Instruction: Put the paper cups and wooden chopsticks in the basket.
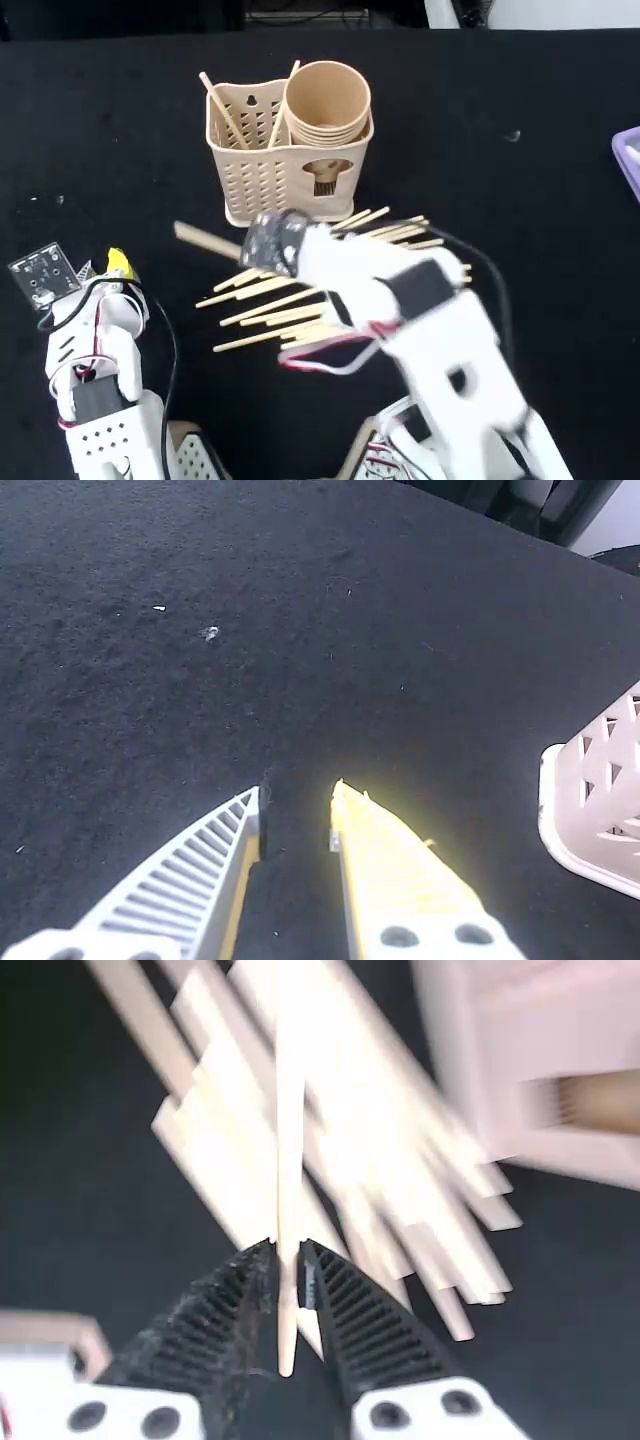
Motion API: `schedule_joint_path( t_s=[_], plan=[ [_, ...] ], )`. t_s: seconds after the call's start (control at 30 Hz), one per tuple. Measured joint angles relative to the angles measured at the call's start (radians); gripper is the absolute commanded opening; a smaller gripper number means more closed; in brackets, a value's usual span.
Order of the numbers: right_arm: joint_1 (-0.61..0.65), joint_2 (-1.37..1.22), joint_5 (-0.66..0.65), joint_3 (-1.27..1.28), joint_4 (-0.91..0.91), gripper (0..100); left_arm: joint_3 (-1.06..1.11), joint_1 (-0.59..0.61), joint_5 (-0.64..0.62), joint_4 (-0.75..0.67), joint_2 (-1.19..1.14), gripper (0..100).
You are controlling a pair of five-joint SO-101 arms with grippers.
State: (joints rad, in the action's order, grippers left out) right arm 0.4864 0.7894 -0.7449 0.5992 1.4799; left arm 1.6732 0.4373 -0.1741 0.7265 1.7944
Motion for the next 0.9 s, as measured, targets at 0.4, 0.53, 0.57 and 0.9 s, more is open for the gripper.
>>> schedule_joint_path(
  t_s=[0.4,0.53,0.57,0.9],
  plan=[
    [0.077,-0.018,0.644,-0.106,-0.859,1.1,0.000,0.000,0.000,0.000,0.000,13],
    [0.071,-0.181,0.703,-0.106,-1.178,1.1,0.000,0.000,0.000,0.000,0.000,13],
    [0.063,-0.230,0.707,-0.106,-1.238,1.1,0.000,0.000,0.000,0.000,0.000,13],
    [0.035,-0.620,0.718,-0.176,-1.327,3.5,0.000,0.000,0.000,0.000,0.000,13]
  ],
)
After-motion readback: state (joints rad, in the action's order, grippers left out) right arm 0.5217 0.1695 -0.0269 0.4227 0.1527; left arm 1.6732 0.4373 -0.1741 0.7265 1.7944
